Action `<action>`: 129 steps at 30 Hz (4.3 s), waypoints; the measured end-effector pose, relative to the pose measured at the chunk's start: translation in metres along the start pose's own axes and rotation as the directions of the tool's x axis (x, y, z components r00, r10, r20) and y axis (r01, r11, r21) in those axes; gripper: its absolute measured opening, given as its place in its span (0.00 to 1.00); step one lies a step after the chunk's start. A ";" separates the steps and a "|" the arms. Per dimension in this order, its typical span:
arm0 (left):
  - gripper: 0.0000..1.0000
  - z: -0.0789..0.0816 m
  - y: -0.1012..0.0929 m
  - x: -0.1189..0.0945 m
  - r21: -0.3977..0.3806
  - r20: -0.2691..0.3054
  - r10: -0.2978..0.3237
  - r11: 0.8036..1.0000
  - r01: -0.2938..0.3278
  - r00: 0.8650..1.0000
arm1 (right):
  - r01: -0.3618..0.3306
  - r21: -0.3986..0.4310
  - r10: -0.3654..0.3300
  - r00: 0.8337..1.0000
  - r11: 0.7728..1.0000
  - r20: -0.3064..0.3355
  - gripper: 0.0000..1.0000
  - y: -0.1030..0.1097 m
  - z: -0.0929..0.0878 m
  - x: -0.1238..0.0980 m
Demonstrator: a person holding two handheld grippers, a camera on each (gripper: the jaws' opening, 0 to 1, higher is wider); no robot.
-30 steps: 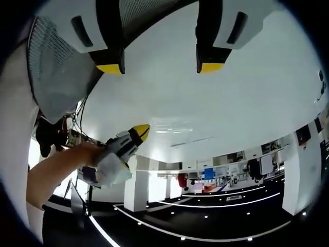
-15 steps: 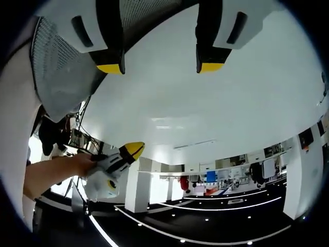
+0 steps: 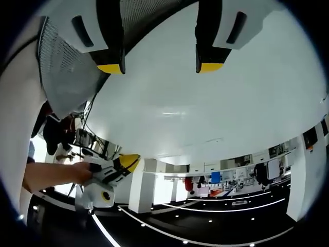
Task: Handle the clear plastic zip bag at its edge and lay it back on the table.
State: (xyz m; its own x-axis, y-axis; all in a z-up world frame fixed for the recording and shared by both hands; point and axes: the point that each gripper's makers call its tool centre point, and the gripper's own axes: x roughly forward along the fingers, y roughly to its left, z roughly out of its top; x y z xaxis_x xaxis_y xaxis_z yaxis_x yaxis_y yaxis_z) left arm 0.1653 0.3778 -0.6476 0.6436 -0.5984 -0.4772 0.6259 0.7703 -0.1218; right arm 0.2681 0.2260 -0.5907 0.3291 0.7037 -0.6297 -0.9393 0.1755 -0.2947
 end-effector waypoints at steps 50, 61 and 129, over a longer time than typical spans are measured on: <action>0.35 0.183 0.035 0.042 0.271 0.127 -0.257 0.938 0.216 0.958 | -0.173 -0.041 0.177 0.966 0.984 0.187 0.00 -0.018 0.096 -0.097; 0.15 0.181 0.022 0.034 0.300 0.106 -0.337 0.908 0.293 0.935 | -0.204 -0.051 0.210 0.953 0.978 0.217 0.00 -0.018 0.109 -0.104; 0.00 0.219 -0.031 -0.002 0.411 0.098 -0.494 0.811 0.417 0.864 | -0.341 -0.067 0.347 0.927 0.938 0.143 0.00 0.005 0.118 -0.027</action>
State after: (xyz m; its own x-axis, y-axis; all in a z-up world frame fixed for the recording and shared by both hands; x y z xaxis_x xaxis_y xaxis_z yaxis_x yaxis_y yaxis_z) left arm 0.2410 0.3069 -0.4519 0.2900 -0.9191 -0.2667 0.9568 0.2846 0.0598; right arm 0.2425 0.2886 -0.4906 -0.0353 0.8118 -0.5828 -0.9865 -0.1218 -0.1099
